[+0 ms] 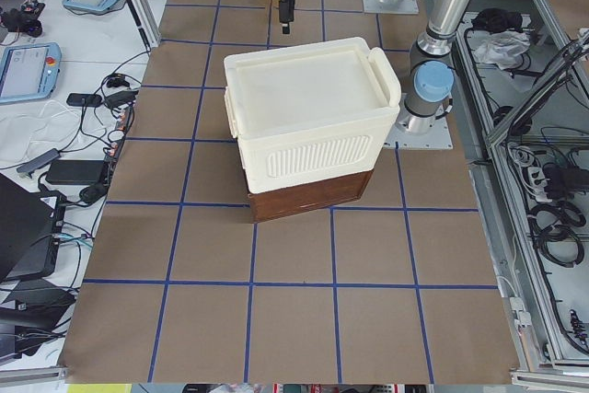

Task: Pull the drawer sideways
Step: 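Move the left gripper down to the white drawer handle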

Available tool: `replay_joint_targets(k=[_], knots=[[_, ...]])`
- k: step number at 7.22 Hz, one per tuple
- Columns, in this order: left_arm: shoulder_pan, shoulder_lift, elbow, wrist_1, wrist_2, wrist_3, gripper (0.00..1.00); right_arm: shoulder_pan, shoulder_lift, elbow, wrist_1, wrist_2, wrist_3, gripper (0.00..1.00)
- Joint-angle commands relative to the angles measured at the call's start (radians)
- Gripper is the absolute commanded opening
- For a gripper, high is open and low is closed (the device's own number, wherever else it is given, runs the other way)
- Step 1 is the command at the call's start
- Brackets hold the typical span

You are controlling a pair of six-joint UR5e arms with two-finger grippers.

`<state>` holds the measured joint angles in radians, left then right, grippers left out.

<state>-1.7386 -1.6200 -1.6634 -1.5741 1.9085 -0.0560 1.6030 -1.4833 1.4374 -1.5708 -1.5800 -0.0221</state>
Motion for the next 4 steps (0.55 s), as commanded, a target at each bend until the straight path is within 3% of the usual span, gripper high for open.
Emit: replay_joint_targets(k=[1, 4], knots=[[-0.013, -0.044, -0.059, -0.05, 0.214, -0.12, 1.0, 0.0, 0.0, 0.0, 0.0, 0.0, 0.001, 1.0], [-0.042, -0.157, -0.14, -0.057, 0.5, -0.224, 1.0, 0.0, 0.0, 0.0, 0.0, 0.0, -0.001, 1.0]])
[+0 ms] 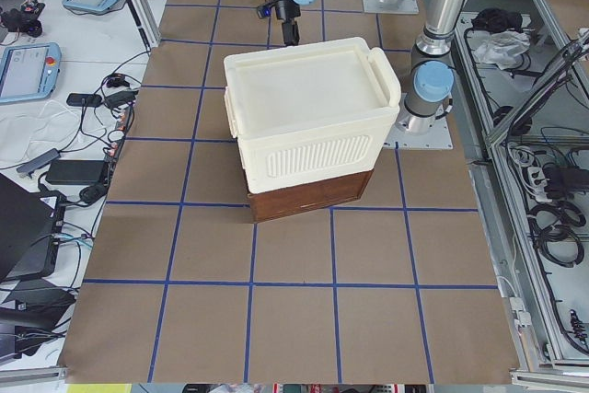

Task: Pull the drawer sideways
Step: 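Move the left gripper down to the white drawer handle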

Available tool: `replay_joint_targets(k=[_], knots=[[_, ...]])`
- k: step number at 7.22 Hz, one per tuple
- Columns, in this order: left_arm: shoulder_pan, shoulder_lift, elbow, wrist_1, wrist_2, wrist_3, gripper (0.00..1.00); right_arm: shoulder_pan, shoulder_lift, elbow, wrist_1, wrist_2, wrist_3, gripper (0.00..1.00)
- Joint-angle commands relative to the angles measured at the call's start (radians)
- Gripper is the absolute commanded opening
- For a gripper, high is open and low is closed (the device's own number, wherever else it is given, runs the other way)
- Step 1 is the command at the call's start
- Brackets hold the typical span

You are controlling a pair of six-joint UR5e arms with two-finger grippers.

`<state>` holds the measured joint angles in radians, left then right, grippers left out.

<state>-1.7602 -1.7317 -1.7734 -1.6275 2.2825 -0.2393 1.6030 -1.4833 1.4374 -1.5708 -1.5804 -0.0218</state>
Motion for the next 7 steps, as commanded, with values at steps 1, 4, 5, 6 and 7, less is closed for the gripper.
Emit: replay_joint_targets(k=[1, 4, 5, 6, 7], knots=[[-0.039, -0.089, -0.046, -0.033, 0.249, -0.064, 1.0, 0.0, 0.0, 0.0, 0.0, 0.0, 0.0, 1.0], [-0.039, -0.175, -0.058, -0.107, 0.391, -0.202, 1.0, 0.0, 0.0, 0.0, 0.0, -0.001, 0.0, 1.0], [-0.039, -0.202, -0.054, -0.109, 0.403, -0.256, 1.0, 0.0, 0.0, 0.0, 0.0, 0.0, 0.0, 1.0], [-0.033, -0.224, -0.055, -0.109, 0.46, -0.317, 1.0, 0.0, 0.0, 0.0, 0.0, 0.0, 0.0, 1.0], [-0.019, -0.245, -0.055, -0.109, 0.474, -0.337, 1.0, 0.0, 0.0, 0.0, 0.0, -0.001, 0.0, 1.0]])
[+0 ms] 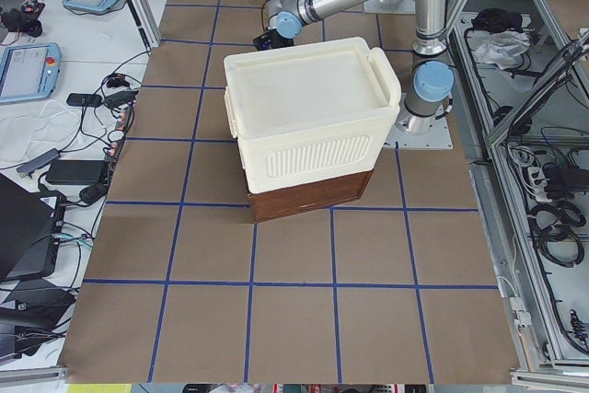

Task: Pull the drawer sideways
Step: 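Move the left gripper down to the white drawer handle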

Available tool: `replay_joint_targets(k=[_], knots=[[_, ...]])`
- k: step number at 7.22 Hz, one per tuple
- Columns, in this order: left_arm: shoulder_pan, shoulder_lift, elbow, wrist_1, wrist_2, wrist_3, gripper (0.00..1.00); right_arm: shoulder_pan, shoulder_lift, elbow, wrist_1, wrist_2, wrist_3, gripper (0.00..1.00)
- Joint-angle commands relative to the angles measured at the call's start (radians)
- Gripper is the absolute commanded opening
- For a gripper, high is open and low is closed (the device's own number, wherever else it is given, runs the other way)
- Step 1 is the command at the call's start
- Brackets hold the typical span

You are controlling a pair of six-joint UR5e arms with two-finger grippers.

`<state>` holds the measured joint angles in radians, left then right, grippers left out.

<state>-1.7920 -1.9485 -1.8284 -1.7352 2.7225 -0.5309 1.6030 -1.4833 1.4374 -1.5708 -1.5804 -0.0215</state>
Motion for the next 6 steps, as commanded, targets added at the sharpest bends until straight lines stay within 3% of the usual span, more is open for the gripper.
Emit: replay_joint_targets(k=[1, 6], knots=[[0.047, -0.039, -0.002, -0.004, 0.072, -0.044, 1.0, 0.0, 0.0, 0.0, 0.0, 0.0, 0.0, 1.0], [0.098, -0.07, -0.049, -0.041, 0.122, -0.104, 1.0, 0.0, 0.0, 0.0, 0.0, -0.001, 0.0, 1.0]])
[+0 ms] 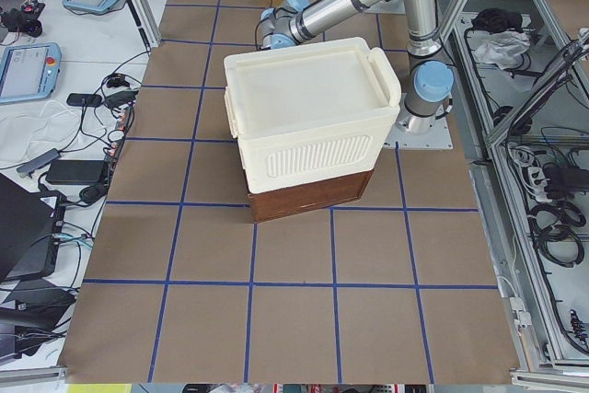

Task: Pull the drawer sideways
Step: 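Close the left gripper on the white bar handle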

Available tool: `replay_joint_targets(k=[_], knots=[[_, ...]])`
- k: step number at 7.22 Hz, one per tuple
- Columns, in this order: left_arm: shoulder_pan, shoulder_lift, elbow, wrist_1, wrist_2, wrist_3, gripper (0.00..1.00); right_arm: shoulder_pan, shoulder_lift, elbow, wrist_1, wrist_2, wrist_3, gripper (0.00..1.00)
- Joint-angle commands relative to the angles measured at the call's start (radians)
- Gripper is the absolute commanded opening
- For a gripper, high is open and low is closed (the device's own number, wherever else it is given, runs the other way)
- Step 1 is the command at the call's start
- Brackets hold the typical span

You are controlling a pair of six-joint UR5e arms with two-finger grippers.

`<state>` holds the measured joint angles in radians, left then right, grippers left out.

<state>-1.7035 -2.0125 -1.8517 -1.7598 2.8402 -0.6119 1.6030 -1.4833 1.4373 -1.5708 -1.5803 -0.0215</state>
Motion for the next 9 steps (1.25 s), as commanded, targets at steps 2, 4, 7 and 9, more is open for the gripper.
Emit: replay_joint_targets(k=[2, 4, 7, 9], knots=[[0.038, -0.012, -0.055, -0.024, 0.004, -0.077, 1.0, 0.0, 0.0, 0.0, 0.0, 0.0, 0.0, 1.0], [0.041, -0.008, -0.055, -0.052, 0.004, -0.077, 0.97, 0.0, 0.0, 0.0, 0.0, 0.0, 0.0, 1.0], [0.042, 0.003, -0.053, -0.092, 0.004, -0.119, 0.73, 0.0, 0.0, 0.0, 0.0, -0.001, 0.0, 1.0], [0.042, 0.005, -0.055, -0.096, 0.004, -0.132, 0.64, 0.0, 0.0, 0.0, 0.0, 0.0, 0.0, 1.0]])
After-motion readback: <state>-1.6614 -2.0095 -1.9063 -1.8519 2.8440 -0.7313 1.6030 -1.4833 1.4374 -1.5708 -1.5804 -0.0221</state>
